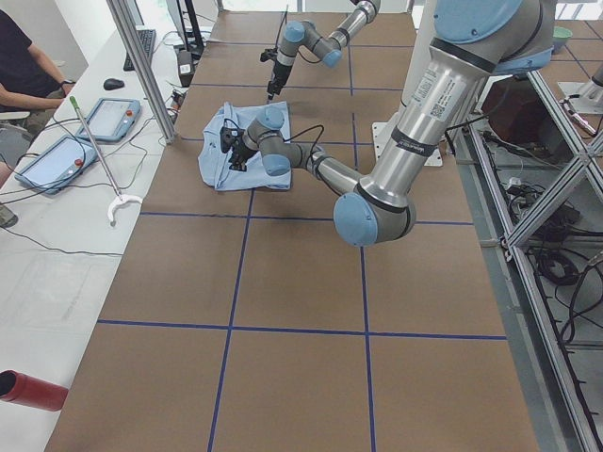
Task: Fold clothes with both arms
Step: 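Release the hem and draw both grippers back from the folded shirt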
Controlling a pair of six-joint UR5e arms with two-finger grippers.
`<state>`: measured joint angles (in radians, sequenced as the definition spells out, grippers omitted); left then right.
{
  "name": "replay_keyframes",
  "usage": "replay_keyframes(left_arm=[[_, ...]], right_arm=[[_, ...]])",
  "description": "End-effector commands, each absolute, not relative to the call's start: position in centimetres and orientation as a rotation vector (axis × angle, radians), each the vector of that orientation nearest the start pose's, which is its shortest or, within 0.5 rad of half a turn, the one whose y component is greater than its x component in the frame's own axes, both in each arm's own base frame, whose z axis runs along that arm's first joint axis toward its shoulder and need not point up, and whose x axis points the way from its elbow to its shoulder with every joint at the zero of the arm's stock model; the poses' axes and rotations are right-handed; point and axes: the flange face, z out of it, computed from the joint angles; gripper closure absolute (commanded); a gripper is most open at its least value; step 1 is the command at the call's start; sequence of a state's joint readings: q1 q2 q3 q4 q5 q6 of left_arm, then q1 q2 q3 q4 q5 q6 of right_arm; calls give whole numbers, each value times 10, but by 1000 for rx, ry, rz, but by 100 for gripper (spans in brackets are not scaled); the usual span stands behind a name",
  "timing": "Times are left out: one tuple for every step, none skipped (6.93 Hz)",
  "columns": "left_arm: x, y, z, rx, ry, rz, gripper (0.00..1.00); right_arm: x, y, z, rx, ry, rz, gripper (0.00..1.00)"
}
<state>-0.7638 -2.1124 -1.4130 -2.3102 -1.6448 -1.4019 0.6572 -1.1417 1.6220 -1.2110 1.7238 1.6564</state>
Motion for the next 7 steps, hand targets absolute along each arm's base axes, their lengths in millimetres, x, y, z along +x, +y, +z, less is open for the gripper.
replay_keyframes(left_arm=[[430,-585,333,449,1045,-489,65],[429,-583,342,443,1034,-490,65],[429,-583,344,441,1031,-490,65],[430,-583,345,440,1030,-488,65],[430,-583,345,441,1030,-490,65],[431,-583,347,438,1026,-490,65],[431,-583,346,437,1028,-489,65]], right_arm=[[-478,-472,364,73,-856,675,32],[-484,-469,366,82,-847,670,32],[-484,-470,365,85,-849,673,41],[-481,-469,368,83,-846,674,94],[-479,-470,370,88,-842,668,100],[-477,-471,367,92,-848,668,100],[-472,-470,358,95,-866,667,100]])
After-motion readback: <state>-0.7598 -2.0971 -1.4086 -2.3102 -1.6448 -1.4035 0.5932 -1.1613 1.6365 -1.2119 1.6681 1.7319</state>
